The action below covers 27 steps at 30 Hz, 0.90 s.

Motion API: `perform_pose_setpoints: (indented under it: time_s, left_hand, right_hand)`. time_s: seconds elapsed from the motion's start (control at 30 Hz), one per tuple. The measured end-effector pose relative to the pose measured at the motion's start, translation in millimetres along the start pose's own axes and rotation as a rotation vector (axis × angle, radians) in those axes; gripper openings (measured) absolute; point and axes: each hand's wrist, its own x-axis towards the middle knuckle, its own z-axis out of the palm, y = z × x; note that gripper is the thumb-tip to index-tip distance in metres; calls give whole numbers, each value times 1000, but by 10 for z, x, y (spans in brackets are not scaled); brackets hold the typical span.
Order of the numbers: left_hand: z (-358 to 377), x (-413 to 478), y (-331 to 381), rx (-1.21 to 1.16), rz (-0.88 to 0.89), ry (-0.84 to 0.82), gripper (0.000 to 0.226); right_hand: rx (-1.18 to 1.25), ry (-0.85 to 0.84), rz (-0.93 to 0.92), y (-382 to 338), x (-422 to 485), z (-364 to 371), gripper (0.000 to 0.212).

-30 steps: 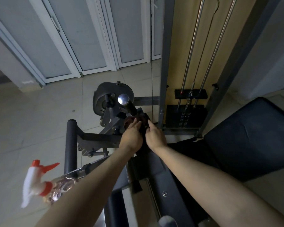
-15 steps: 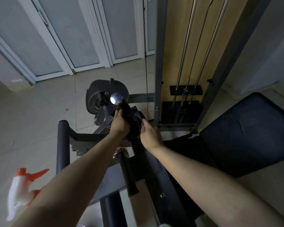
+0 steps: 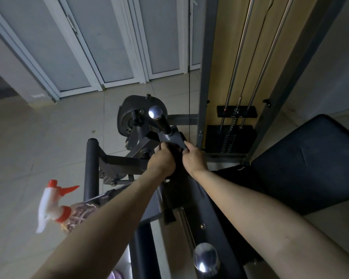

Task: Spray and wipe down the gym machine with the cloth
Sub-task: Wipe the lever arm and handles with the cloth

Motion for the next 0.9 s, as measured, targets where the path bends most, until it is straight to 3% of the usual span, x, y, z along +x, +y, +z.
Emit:
perform_pose_setpoints:
  time_s: [0.17, 0.27, 0.4, 0.5, 0.6, 0.77, 0.9]
  left_hand:
    - [-63, -277, -82, 50, 103, -28, 39]
    - [-176, -400, -142, -38, 161, 8, 33]
    - [-230, -448, -142, -416, 206, 138, 27]
    - [-210, -354, -82, -785, 121, 45, 46]
    - [-135, -223, -69, -923, -23, -54, 56]
    - [-245, -7, -70, -624, -85, 150, 37]
    - [-142, 149, -172, -411, -67, -54, 59]
  right_hand:
    - [19, -14, -35, 22, -84, -33, 44]
    - [21, 8, -176, 1, -134, -69, 42]
    - [-155, -108, -514, 15, -254, -172, 48]
    - [-37, -149, -556, -52, -211, -201, 46]
    - [-69, -84, -543, -119, -46, -170, 36]
    - [85, 145, -191, -168, 331, -155, 37]
    - [130, 52, -226, -384, 483, -24, 38]
